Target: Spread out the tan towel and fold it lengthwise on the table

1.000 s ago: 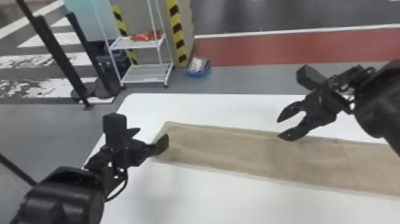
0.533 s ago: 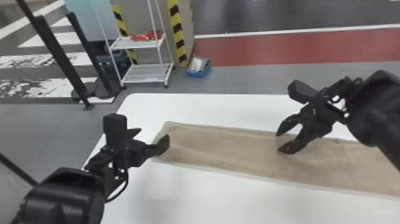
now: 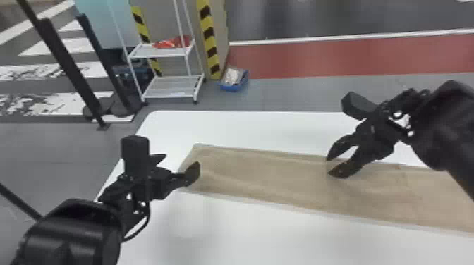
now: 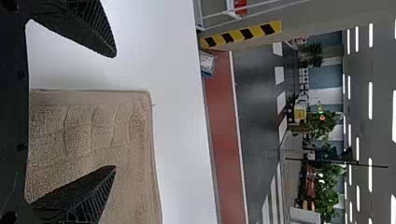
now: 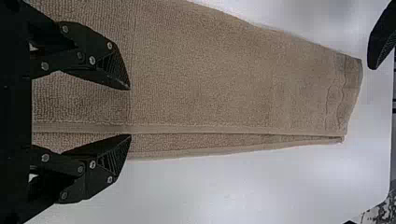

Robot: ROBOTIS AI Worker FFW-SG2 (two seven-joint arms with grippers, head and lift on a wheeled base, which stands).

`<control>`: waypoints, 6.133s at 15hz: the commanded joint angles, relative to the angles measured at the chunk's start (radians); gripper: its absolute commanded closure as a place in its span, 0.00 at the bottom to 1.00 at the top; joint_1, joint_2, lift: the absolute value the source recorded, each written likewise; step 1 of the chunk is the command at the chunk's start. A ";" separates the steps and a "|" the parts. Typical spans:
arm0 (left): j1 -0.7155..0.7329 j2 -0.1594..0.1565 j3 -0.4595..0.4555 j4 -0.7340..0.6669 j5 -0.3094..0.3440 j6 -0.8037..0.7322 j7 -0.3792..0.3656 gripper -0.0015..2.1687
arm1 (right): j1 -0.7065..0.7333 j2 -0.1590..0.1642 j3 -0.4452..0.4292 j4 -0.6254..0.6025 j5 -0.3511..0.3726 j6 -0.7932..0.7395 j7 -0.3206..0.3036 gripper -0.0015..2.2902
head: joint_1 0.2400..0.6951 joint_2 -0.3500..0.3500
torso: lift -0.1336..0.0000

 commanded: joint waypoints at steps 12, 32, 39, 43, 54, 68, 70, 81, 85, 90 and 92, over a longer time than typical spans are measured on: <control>0.017 0.000 0.000 -0.014 -0.001 0.004 -0.002 0.01 | -0.011 -0.001 0.002 0.026 0.025 -0.025 -0.026 0.27 | 1.00 0.74 | 0.07; 0.018 0.002 0.000 -0.031 0.000 0.007 -0.002 0.01 | -0.030 0.000 0.003 0.052 0.046 0.003 -0.014 0.53 | 1.00 0.73 | 0.07; -0.003 0.002 -0.001 -0.026 0.000 0.010 -0.002 0.01 | -0.019 0.002 -0.012 0.027 0.045 0.009 -0.061 0.52 | 1.00 0.72 | 0.07; -0.016 0.002 -0.001 -0.019 0.000 0.010 -0.003 0.01 | 0.015 0.003 -0.044 -0.056 0.038 0.036 -0.075 0.39 | 1.00 0.73 | 0.07; -0.006 -0.001 -0.017 -0.019 0.002 0.013 -0.015 0.01 | 0.013 -0.009 -0.055 -0.025 0.052 0.043 -0.144 0.39 | 1.00 0.70 | 0.07; 0.020 0.006 -0.017 -0.037 0.005 0.022 -0.015 0.01 | 0.004 -0.001 -0.044 -0.007 0.063 0.064 -0.110 0.49 | 1.00 0.69 | 0.07; 0.021 0.008 -0.015 -0.037 0.006 0.022 -0.015 0.01 | 0.004 -0.001 -0.049 -0.007 0.063 0.070 -0.110 0.50 | 1.00 0.69 | 0.07; 0.015 0.006 -0.018 -0.037 0.006 0.022 -0.015 0.01 | 0.005 -0.003 -0.066 -0.007 0.066 0.083 -0.100 0.46 | 1.00 0.68 | 0.07; 0.012 0.006 -0.018 -0.037 0.008 0.022 -0.015 0.01 | 0.004 -0.003 -0.066 -0.007 0.065 0.089 -0.084 0.46 | 1.00 0.68 | 0.07; 0.013 0.006 -0.018 -0.039 0.012 0.022 -0.015 0.01 | 0.012 -0.003 -0.067 -0.013 0.055 0.095 -0.101 0.36 | 1.00 0.68 | 0.07; 0.017 0.006 -0.020 -0.039 0.014 0.022 -0.015 0.01 | 0.013 0.003 -0.079 -0.014 0.032 0.089 -0.110 0.25 | 1.00 0.68 | 0.07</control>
